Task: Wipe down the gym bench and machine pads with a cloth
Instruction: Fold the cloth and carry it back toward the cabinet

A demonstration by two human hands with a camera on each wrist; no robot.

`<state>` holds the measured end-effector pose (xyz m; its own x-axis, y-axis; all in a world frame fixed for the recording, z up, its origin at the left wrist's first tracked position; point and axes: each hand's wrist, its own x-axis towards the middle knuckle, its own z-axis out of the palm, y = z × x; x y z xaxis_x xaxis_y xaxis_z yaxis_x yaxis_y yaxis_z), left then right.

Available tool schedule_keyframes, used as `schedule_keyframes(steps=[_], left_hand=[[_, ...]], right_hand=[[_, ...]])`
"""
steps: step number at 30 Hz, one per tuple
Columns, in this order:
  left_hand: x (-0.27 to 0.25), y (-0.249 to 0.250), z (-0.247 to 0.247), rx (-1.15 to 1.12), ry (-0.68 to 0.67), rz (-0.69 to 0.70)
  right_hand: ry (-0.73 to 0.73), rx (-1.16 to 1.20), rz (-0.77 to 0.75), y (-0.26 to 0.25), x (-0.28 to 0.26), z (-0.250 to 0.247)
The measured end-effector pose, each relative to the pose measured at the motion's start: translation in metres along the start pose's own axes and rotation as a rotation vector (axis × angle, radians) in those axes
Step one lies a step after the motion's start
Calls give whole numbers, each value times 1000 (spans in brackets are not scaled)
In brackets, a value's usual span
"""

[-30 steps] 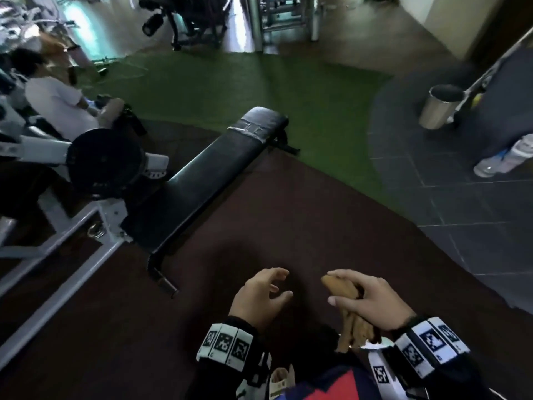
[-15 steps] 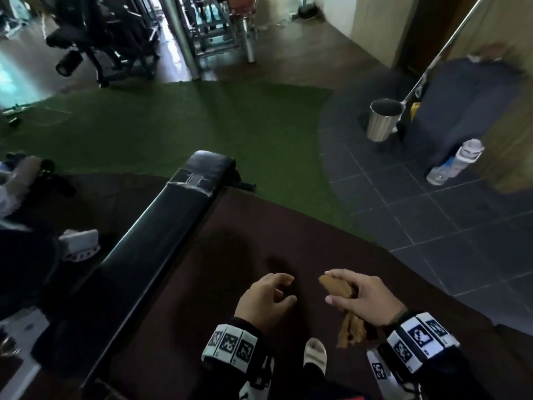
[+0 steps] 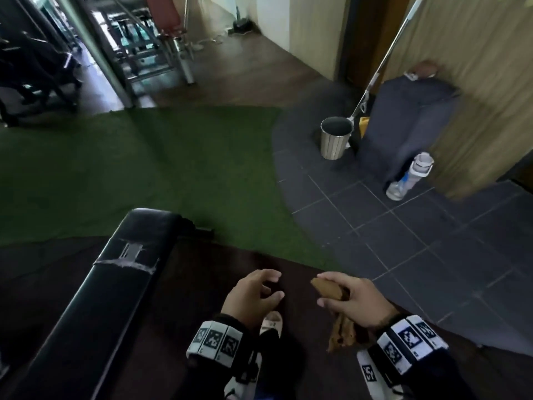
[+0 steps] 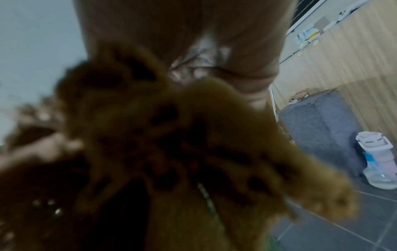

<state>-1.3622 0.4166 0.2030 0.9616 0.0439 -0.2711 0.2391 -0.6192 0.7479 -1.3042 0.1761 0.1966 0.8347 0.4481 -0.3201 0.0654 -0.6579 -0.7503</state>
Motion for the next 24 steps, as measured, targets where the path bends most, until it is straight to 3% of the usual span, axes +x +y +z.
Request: schedule_keyframes(steps=[11,18,24], left_hand=[[236,51,-64,215,-232,192],[356,95,-50,245,-353,252],[478,158,-19,228,-402,290]], right_hand=[[205,128,132,-15,156,-81],[312,198,201,22,217,-156],[329,196,227,71,289,-255]])
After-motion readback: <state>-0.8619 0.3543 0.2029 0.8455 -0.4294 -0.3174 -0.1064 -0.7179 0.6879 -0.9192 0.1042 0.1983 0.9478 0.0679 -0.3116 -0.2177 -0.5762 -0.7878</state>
